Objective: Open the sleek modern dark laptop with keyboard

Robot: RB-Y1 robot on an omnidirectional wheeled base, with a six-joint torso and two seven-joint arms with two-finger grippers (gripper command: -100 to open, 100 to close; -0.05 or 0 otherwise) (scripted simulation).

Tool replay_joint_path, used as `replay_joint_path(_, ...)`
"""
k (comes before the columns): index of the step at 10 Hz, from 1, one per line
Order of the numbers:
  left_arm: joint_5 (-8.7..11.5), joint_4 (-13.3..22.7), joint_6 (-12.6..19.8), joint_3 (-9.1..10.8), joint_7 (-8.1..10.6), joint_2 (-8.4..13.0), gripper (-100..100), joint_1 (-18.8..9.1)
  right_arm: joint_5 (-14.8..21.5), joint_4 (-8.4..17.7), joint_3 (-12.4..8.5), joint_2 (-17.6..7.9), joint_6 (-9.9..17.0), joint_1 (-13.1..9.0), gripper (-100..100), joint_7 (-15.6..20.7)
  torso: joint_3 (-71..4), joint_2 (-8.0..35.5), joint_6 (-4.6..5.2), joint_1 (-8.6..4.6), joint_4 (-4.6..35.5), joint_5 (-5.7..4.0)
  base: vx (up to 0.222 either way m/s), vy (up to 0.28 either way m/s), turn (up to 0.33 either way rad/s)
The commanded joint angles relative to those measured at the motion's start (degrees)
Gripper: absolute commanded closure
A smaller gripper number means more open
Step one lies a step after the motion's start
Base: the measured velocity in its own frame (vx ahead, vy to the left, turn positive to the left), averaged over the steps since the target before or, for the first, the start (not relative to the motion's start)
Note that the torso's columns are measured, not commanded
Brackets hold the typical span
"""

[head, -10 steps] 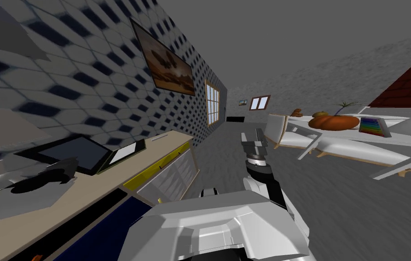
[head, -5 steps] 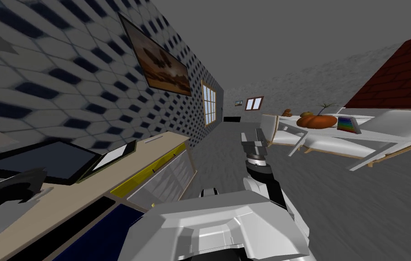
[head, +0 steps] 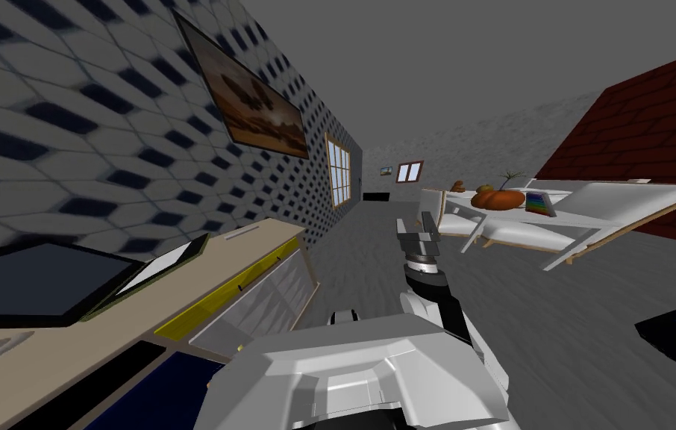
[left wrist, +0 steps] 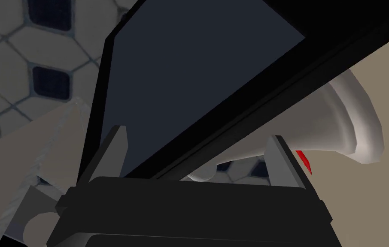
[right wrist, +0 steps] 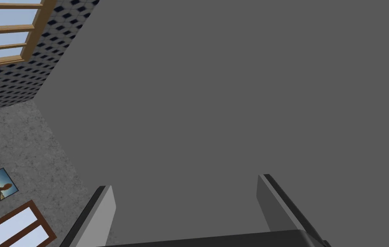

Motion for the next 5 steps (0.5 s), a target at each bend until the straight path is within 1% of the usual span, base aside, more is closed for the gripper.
replay_joint_path(1,2.0,4.2,-4.4,2.41,4.17,4.0,-100,5.2,0.0,0.0,0.0,0.0,0.0,0.0,0,0.0,-0.1,-0.1,0.10,-0.33,0.0,-0.10,0.013,-0.093,-0.215)
replay_joint_path(2,2.0,5.8,-5.9,2.41,5.83,4.8,-100,7.1,0.0,0.0,0.0,0.0,0.0,0.0,0,0.0,-0.1,-0.1,0.07,-0.45,0.0,-0.23,0.008,-0.048,0.008)
replay_joint_path(3,2.0,6.3,-5.9,2.41,5.88,4.8,-100,8.4,0.0,0.0,0.0,0.0,0.0,0.0,0,0.0,-0.1,-0.1,-0.02,-0.27,0.0,-0.15,0.003,-0.013,0.028)
replay_joint_path(4,3.7,9.0,-8.6,4.42,8.38,7.6,-100,10.0,0.0,0.0,0.0,0.0,0.0,0.0,0,0.0,0.0,0.0,-0.03,-0.05,0.0,-0.03,0.007,-0.075,-0.280)
replay_joint_path(5,3.7,10.7,-10.0,4.42,9.66,8.7,-100,10.9,0.0,0.0,0.0,0.0,0.0,0.0,0,0.0,0.0,0.0,0.11,-0.23,0.0,-0.06,0.016,-0.086,-0.219)
